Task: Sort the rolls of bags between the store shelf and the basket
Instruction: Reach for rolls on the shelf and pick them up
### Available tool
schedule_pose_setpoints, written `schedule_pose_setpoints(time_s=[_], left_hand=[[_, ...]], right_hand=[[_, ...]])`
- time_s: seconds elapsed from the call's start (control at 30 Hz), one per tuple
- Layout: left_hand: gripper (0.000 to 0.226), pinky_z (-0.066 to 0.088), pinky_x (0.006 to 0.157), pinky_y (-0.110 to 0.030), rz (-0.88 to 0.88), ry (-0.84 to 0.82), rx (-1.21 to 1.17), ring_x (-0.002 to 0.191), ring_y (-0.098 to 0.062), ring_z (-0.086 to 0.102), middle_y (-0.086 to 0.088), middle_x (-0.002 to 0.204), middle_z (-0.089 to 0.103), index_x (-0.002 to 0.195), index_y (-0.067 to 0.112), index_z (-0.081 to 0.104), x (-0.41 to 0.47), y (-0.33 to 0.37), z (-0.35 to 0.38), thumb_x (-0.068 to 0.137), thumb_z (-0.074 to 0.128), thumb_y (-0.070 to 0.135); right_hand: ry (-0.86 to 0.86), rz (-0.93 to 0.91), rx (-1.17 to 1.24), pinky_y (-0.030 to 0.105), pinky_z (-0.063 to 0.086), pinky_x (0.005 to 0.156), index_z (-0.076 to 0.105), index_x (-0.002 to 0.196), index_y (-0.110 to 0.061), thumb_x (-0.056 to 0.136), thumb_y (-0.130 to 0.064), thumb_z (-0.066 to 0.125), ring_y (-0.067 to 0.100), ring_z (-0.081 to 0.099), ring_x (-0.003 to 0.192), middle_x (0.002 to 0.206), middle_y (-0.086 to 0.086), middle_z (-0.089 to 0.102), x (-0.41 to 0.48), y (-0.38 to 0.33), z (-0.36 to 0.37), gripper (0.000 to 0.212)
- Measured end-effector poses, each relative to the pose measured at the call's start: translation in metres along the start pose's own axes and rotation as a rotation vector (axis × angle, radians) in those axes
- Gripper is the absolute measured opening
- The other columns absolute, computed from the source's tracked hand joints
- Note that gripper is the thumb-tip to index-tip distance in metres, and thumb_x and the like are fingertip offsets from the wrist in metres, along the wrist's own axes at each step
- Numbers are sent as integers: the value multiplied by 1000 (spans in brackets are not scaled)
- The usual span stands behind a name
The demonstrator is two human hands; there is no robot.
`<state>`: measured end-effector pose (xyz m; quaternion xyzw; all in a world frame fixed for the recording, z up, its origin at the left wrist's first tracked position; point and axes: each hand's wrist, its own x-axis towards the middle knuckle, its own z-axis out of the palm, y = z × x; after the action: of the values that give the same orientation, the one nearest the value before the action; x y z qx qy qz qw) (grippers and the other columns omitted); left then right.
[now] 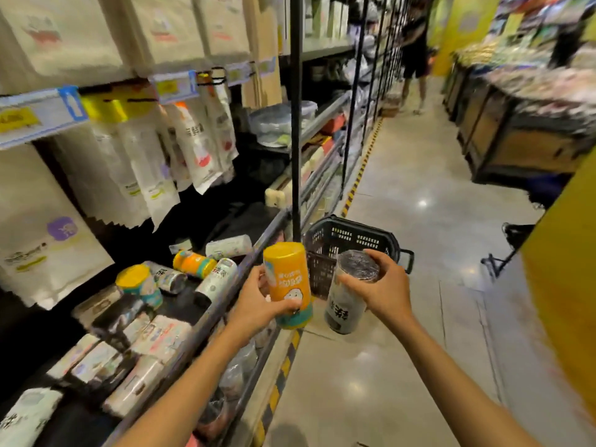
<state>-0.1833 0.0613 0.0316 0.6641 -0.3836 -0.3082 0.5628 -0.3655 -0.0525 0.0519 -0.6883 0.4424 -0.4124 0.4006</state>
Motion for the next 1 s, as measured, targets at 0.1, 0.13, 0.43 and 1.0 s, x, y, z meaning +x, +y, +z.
schedule_pose_setpoints(time_s=[0.1, 0.13, 0.43, 1.0], left_hand=[[67, 50, 69, -11, -7, -57, -3, 95, -1, 59, 10, 104, 60, 99, 28, 47, 38, -5, 38, 49, 91, 22], [64, 51, 69, -13, -16, -72, -9, 95, -2, 62, 7, 105, 61, 100, 27, 48, 51, -7, 52, 54, 91, 15], [55, 53, 80, -24, -127, -123, -19, 98, -9, 63, 5, 108, 64, 107, 25, 48, 166, -16, 147, 67, 82, 10], [76, 56, 78, -26, -193, -170, 27, 92, -7, 68, 5, 102, 69, 106, 26, 55, 454, -69, 181, 40, 88, 41]], right_hand=[[34, 30, -18, 24, 50, 79, 59, 114, -22, 60, -23, 86, -3, 55, 80, 90, -15, 58, 34, 26, -22, 60], [42, 40, -20, 24, 50, 79, 59, 116, -21, 60, -24, 86, -2, 55, 81, 92, -12, 58, 47, 35, -28, 63], [47, 118, -39, 35, 55, 84, 60, 114, -25, 58, -30, 86, 13, 61, 97, 107, -4, 65, 169, 107, -68, 62], [127, 298, -146, 23, 52, 75, 63, 107, -22, 55, -26, 89, 9, 63, 84, 94, -7, 66, 409, 207, -6, 58]])
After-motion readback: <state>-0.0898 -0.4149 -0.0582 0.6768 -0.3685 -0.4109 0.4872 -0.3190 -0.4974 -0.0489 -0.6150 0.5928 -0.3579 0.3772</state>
